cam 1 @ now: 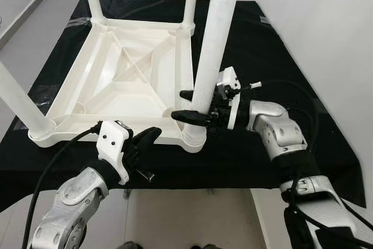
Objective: Building children table
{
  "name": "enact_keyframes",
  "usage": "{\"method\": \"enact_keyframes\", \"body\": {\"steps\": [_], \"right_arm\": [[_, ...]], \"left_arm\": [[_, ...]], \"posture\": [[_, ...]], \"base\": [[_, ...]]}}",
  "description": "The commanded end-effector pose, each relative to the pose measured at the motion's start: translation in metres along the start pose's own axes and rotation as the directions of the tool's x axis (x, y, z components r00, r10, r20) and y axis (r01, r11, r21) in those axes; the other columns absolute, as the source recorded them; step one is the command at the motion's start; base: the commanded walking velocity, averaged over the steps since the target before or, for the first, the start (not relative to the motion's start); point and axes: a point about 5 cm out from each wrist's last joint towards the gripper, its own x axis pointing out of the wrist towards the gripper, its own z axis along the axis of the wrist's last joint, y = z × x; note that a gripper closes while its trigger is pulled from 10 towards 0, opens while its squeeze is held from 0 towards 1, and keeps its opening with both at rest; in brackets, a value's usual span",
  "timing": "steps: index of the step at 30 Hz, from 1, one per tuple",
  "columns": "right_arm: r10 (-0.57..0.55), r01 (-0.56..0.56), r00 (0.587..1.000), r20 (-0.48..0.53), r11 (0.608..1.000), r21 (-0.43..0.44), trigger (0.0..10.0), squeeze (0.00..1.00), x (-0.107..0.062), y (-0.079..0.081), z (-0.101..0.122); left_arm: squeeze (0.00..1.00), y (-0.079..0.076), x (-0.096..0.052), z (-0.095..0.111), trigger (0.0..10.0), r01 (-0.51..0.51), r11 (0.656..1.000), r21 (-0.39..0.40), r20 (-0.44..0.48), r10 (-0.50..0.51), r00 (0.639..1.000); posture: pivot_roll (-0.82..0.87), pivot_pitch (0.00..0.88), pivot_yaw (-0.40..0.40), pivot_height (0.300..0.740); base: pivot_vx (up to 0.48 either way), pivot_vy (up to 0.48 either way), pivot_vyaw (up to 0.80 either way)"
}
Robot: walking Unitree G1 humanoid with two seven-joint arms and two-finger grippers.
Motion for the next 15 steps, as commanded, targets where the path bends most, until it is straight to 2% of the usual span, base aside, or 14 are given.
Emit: {"method": "enact_keyframes", "body": {"steps": [1,4,6,7,8,9,10,11,13,14,15], "right_arm": [[0.010,-0.010,1.000,-0.024,1.000,-0.004,0.0,0.00,-0.003,0.000,-0.003],[0.011,-0.011,0.999,-0.030,1.000,-0.019,0.0,0.00,-0.007,-0.002,-0.004],[-0.079,0.077,0.995,-0.056,0.996,-0.051,0.0,0.00,-0.013,-0.006,-0.008],[-0.079,0.077,0.995,-0.056,0.996,-0.051,0.0,0.00,-0.013,-0.006,-0.008],[-0.144,0.139,0.987,-0.072,0.988,-0.068,0.0,0.00,-0.018,-0.009,-0.010],[-0.144,0.139,0.987,-0.072,0.988,-0.068,0.0,0.00,-0.018,-0.009,-0.010],[-0.308,0.302,0.947,-0.087,0.950,-0.078,0.0,0.00,-0.025,-0.009,-0.017],[-0.308,0.302,0.947,-0.087,0.950,-0.078,0.0,0.00,-0.025,-0.009,-0.017],[-0.409,0.404,0.909,-0.087,0.912,-0.067,0.0,0.00,-0.027,-0.007,-0.022],[-0.564,0.562,0.822,-0.076,0.826,-0.050,0.0,0.00,-0.024,-0.003,-0.030],[-0.564,0.562,0.822,-0.076,0.826,-0.050,0.0,0.00,-0.024,-0.003,-0.030]], "left_arm": [[0.00,-0.001,0.001,-0.004,10.0,0.006,1.000,-0.006,-0.008,-0.006,1.000],[0.00,-0.001,0.001,-0.005,10.0,0.008,1.000,-0.008,-0.007,-0.008,1.000],[0.00,-0.001,0.001,-0.004,10.0,0.008,1.000,-0.011,-0.004,-0.008,1.000],[0.00,-0.001,0.001,-0.004,10.0,0.008,1.000,-0.011,-0.004,-0.008,1.000],[0.00,-0.001,0.001,-0.004,10.0,0.007,1.000,-0.013,-0.003,-0.007,1.000],[0.00,-0.001,0.001,-0.004,10.0,0.007,1.000,-0.013,-0.003,-0.007,1.000],[0.00,0.000,0.000,-0.003,10.0,0.006,1.000,-0.014,0.000,-0.006,1.000],[0.00,0.000,0.000,-0.003,10.0,0.006,1.000,-0.014,0.000,-0.006,1.000],[0.00,0.000,-0.001,-0.003,10.0,0.005,1.000,-0.013,0.002,-0.005,1.000],[0.00,0.001,-0.001,-0.002,10.0,0.005,1.000,-0.013,0.002,-0.005,1.000],[0.00,0.001,-0.001,-0.002,10.0,0.005,1.000,-0.013,0.002,-0.005,1.000]], "posture": [[0.11,0.096,-0.095,0.740],[0.10,0.099,-0.093,0.740],[0.09,0.101,-0.094,0.740],[0.09,0.101,-0.094,0.740],[0.09,0.103,-0.094,0.740],[0.09,0.103,-0.094,0.740],[0.07,0.112,-0.100,0.740],[0.07,0.112,-0.100,0.740],[0.07,0.114,-0.101,0.740],[0.06,0.121,-0.096,0.740],[0.06,0.121,-0.096,0.740]], "base": [[0.000,0.000,0.00],[0.000,0.000,0.00],[0.000,0.000,0.00],[0.000,0.000,0.00],[0.000,0.000,0.00],[0.000,0.000,0.00],[0.000,0.000,0.00],[0.000,0.000,0.00],[0.000,0.000,0.00],[0.000,0.000,0.00],[0.000,0.000,0.00]]}}
